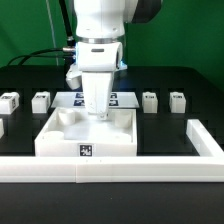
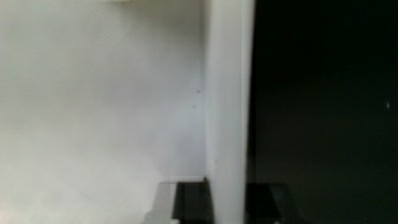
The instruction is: Assemble square table
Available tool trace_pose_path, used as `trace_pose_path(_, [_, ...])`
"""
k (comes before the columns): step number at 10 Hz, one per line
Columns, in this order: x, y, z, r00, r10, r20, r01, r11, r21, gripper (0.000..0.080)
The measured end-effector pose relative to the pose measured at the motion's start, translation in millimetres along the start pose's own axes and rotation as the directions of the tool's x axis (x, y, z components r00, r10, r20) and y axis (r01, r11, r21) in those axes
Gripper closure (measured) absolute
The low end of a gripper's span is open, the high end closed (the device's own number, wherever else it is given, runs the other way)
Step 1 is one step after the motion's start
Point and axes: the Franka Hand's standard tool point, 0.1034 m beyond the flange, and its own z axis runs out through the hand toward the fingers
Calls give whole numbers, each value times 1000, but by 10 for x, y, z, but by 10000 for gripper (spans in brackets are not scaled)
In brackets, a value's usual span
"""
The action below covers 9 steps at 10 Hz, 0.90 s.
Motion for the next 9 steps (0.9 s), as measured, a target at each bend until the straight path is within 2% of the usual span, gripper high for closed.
trace_pose_path(2, [40,39,-25,1000,-20,-1,20,1000,-7,738])
trace_pose_path(4, [214,135,-51,998,-61,-7,61,998,-21,738])
trace_pose_path(6, [401,203,2,997,-69,-18,68,997,-23,738])
trace_pose_path(7, [478,272,1,997,-78,-23,77,996,-32,738])
trace_pose_path(9, [446,274,-2,997,-72,-22,71,997,-33,738])
